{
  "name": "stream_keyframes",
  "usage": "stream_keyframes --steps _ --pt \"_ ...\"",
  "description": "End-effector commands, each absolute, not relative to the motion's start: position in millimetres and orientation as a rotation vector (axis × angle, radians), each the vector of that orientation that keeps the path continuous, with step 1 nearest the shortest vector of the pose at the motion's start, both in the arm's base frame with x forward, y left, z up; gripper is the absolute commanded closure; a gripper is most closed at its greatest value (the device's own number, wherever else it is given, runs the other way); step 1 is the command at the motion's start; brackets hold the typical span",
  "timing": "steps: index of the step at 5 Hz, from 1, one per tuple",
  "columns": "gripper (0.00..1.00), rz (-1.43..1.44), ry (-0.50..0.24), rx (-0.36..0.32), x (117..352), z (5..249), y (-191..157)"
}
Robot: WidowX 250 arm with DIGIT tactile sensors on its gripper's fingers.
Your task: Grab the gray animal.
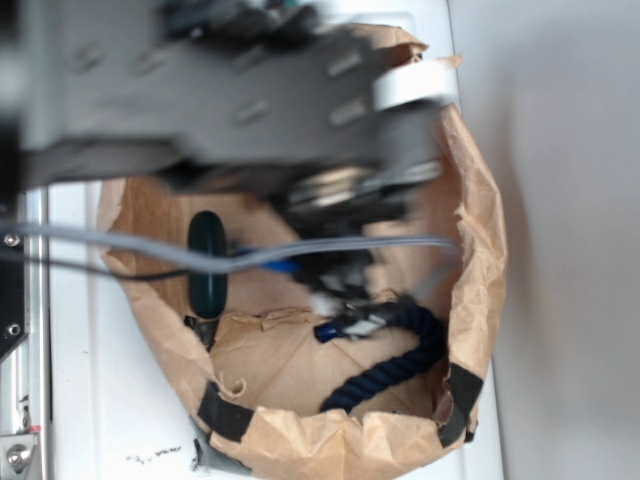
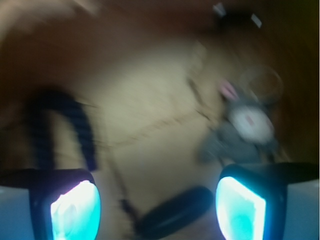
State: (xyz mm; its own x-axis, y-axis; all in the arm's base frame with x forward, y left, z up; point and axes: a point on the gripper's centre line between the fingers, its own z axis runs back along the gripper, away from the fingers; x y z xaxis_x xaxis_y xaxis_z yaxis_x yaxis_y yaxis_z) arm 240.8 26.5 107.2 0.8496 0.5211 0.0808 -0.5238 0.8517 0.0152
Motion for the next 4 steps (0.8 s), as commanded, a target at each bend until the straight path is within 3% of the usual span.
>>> stream_keyframes --steps 1,2,4 --pt "0.00 0.743 -0.243 0.071 249 89 38" --pt "0.00 0.859 -0.266 0.103 278 80 35" --pt "0.00 0.859 -0.266 0.103 278 80 35"
